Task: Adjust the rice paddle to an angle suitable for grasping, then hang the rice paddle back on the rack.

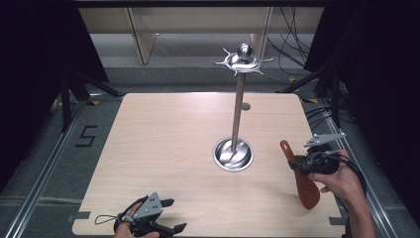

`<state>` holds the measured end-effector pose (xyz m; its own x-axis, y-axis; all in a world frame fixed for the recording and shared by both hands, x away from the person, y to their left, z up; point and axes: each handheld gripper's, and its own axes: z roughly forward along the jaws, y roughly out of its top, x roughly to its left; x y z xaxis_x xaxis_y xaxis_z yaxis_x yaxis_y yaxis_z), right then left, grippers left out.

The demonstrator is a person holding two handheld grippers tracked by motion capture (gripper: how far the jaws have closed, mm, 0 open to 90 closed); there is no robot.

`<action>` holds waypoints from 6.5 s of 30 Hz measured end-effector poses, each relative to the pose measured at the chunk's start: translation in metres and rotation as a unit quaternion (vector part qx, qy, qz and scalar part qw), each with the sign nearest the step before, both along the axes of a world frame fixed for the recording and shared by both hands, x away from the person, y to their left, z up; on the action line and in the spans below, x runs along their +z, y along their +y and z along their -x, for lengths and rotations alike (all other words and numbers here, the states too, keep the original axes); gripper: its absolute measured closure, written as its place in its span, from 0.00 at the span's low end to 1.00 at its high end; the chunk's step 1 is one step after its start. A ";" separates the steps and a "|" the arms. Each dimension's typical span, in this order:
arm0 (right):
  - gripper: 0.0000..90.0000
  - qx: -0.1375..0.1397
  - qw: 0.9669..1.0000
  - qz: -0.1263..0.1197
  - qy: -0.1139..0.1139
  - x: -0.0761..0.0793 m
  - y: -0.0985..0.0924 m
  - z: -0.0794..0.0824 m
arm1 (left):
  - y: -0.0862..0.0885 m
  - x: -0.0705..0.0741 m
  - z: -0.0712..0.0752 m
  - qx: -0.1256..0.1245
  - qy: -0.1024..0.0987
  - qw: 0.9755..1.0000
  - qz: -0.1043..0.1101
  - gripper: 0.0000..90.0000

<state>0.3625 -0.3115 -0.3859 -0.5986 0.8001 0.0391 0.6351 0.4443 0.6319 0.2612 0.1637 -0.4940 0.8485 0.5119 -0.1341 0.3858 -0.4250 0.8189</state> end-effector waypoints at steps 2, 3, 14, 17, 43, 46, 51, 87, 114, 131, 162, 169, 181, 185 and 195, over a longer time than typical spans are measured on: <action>0.74 0.008 0.999 -0.025 -0.036 0.009 0.002 0.003 | 0.000 0.000 0.001 0.006 0.009 1.000 0.004 0.16; 0.74 0.008 0.999 -0.025 -0.036 0.009 0.002 0.003 | 0.000 0.000 0.001 0.006 0.009 1.000 0.004 0.16; 0.74 0.052 0.992 -0.071 -0.093 0.043 0.022 0.010 | 0.000 0.000 0.000 -0.001 0.002 1.000 0.001 0.16; 0.74 0.059 0.990 -0.081 -0.102 0.047 0.027 0.010 | 0.000 0.000 0.000 -0.001 0.001 1.000 0.000 0.16; 0.74 0.065 0.963 -0.150 -0.212 0.124 0.053 0.000 | -0.001 -0.001 0.000 0.008 0.010 1.000 0.000 0.17; 0.74 0.062 0.958 -0.161 -0.228 0.132 0.054 -0.001 | -0.001 -0.001 0.000 0.005 0.007 1.000 -0.002 0.17; 0.74 0.062 0.956 -0.168 -0.233 0.142 0.058 -0.001 | -0.001 -0.001 -0.001 0.001 0.000 1.000 -0.004 0.17; 0.74 0.069 0.959 -0.165 -0.221 0.151 0.085 -0.029 | 0.000 -0.001 0.000 0.007 0.008 1.000 -0.009 0.17; 0.61 0.061 0.954 -0.191 -0.223 0.134 0.088 -0.025 | 0.000 -0.001 0.000 0.006 0.006 1.000 -0.007 0.17; 0.50 0.047 0.956 -0.191 -0.217 0.082 0.064 0.008 | -0.001 -0.002 -0.001 0.002 0.010 1.000 0.010 0.17; 0.42 0.023 0.975 -0.181 -0.128 0.005 0.047 0.007 | -0.005 -0.001 -0.003 0.005 0.020 1.000 0.015 0.17; 0.41 0.033 0.980 -0.160 -0.114 -0.015 0.045 0.009 | -0.004 0.000 -0.003 0.012 0.018 1.000 0.017 0.17; 0.41 0.008 0.984 -0.166 -0.063 -0.038 0.039 0.013 | -0.006 0.000 -0.004 0.016 0.006 0.999 0.030 0.16; 0.40 0.021 0.984 -0.163 -0.068 -0.042 0.040 0.015 | -0.004 0.003 -0.001 0.010 -0.005 1.000 0.021 0.16; 0.38 0.022 0.985 -0.163 -0.052 -0.050 0.044 0.024 | -0.004 0.002 -0.001 0.011 -0.002 1.000 0.024 0.16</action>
